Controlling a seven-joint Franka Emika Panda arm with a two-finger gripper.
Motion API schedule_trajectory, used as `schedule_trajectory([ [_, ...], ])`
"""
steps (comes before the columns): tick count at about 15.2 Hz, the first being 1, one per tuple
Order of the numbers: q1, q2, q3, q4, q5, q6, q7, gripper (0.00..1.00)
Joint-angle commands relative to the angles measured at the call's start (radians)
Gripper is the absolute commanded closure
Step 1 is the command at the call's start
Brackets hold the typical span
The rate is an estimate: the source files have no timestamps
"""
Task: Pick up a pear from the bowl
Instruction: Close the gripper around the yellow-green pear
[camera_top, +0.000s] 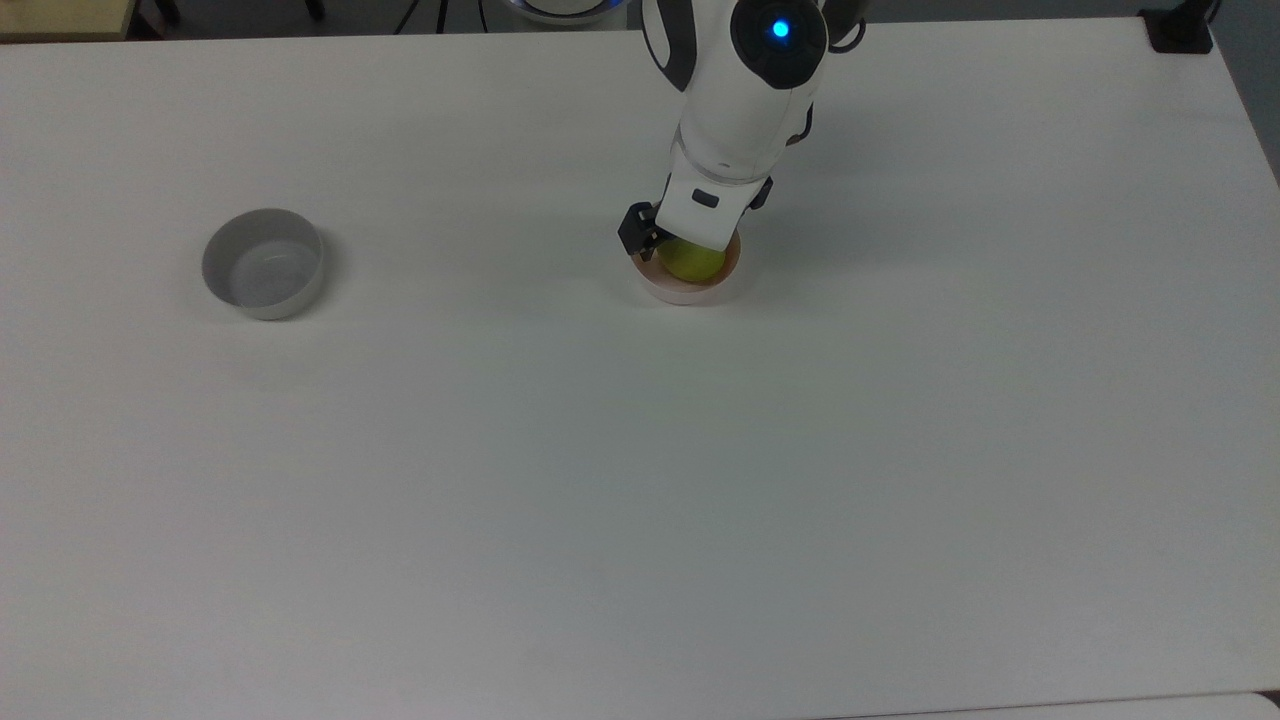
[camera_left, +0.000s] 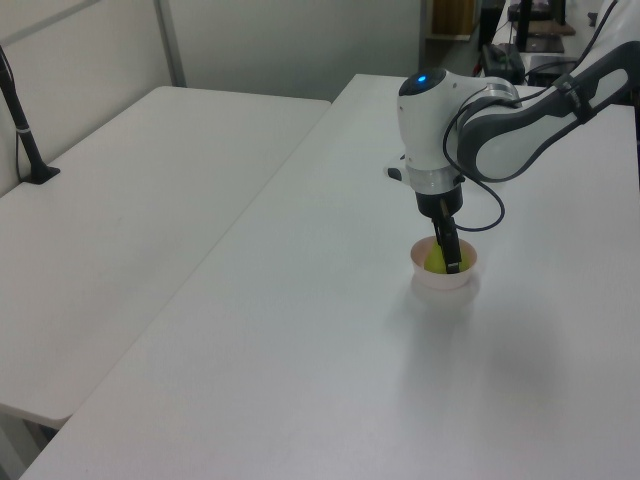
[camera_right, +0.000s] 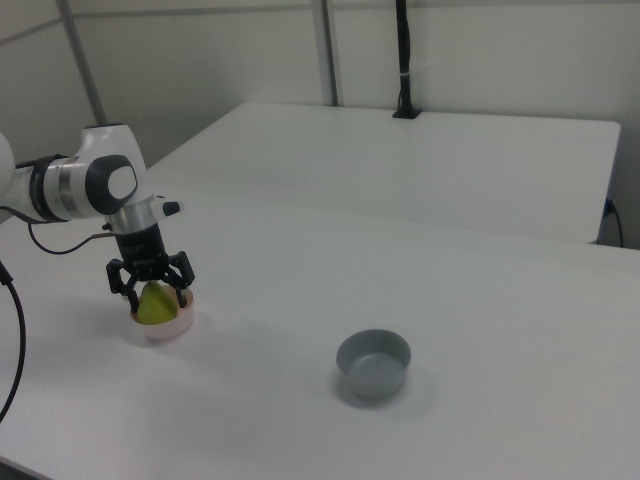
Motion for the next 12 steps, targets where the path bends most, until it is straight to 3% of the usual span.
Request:
schedule_trajectory([
  [1,0.020,-0.005,-0.010,-0.022,-0.011,0.029,-0.021,0.25],
  [3,0.019,-0.002,-0.004,-0.020,-0.011,0.027,-0.023,0.66],
  [4,0.019,-0.002,-0.004,-0.017,-0.009,0.027,-0.024,0.78],
  [8,0.011,-0.042,-0.004,-0.006,0.002,-0.006,-0.026,0.84],
  [12,-0.024,-0.123,-0.004,0.095,0.054,-0.178,-0.081,0.84],
])
